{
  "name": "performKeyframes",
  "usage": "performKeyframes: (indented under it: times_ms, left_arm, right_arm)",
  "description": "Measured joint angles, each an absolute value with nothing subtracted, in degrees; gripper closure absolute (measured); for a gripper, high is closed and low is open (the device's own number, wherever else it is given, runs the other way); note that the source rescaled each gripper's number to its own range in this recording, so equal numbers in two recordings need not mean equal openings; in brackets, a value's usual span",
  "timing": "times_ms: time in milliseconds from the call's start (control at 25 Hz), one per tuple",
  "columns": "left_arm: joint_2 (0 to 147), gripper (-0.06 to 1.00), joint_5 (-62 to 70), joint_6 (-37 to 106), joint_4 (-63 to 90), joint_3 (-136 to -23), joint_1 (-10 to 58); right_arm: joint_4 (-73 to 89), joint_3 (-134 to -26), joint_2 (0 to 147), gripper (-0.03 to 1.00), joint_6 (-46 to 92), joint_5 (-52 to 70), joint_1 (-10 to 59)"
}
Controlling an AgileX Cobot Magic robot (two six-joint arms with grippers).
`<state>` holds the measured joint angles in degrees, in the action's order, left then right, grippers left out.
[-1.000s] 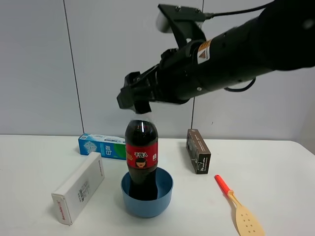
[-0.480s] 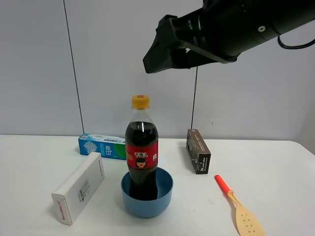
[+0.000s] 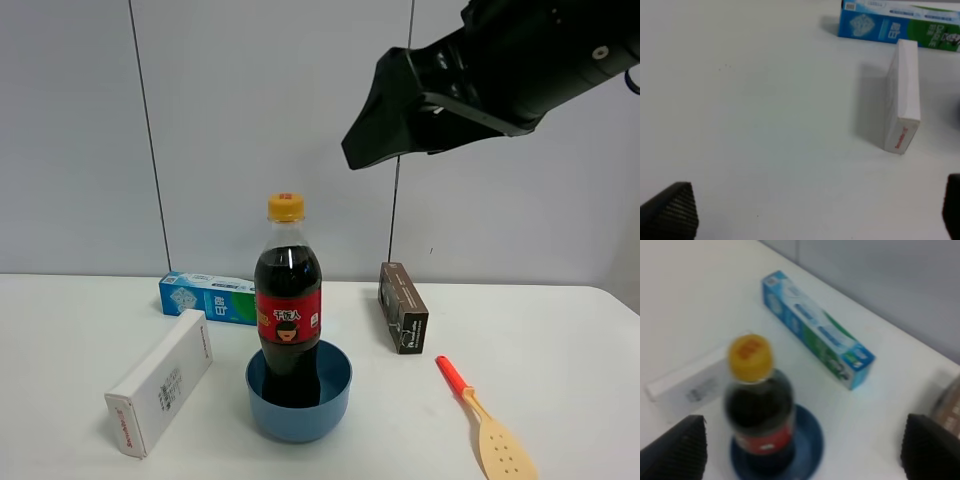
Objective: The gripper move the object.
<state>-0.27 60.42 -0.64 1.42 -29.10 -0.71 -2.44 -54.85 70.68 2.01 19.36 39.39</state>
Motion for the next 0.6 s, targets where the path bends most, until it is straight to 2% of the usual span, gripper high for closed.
performKeyframes:
  times_ms: [200,600]
  left_arm:
    - [-0.3,-0.06,60.4,-0.6,1.4,-29.1,-0.7]
    - [-0.3,-0.06,60.4,-0.6,1.4,-29.1,-0.7]
  right_arm:
    - [-2.1,-54.8,69.4,0.53,5.3,22.5,31.3]
    - [-5.1,-54.8,58.4,0.53,4.9,41.2,13.4]
